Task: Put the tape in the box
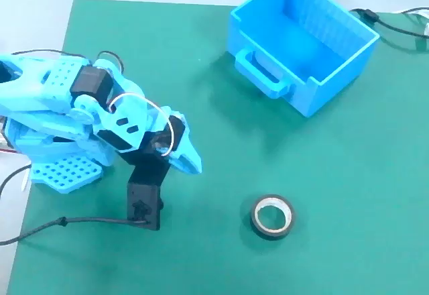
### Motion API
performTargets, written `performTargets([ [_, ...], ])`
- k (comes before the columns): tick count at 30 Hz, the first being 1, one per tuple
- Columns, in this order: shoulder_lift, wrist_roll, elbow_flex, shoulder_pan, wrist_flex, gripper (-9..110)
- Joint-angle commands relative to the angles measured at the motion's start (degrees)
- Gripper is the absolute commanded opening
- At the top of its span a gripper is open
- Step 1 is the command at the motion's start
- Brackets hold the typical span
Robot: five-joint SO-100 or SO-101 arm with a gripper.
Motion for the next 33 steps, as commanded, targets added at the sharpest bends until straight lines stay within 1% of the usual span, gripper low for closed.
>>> performTargets([
  [1, 0.70, -2.29, -0.18, -1.49, 0.09, 0],
  [23, 0.70, -2.11, -1.14, -0.88, 0.44, 0],
  [33, 0.70, -3.43, -5.71, 1.05, 0.79, 0],
])
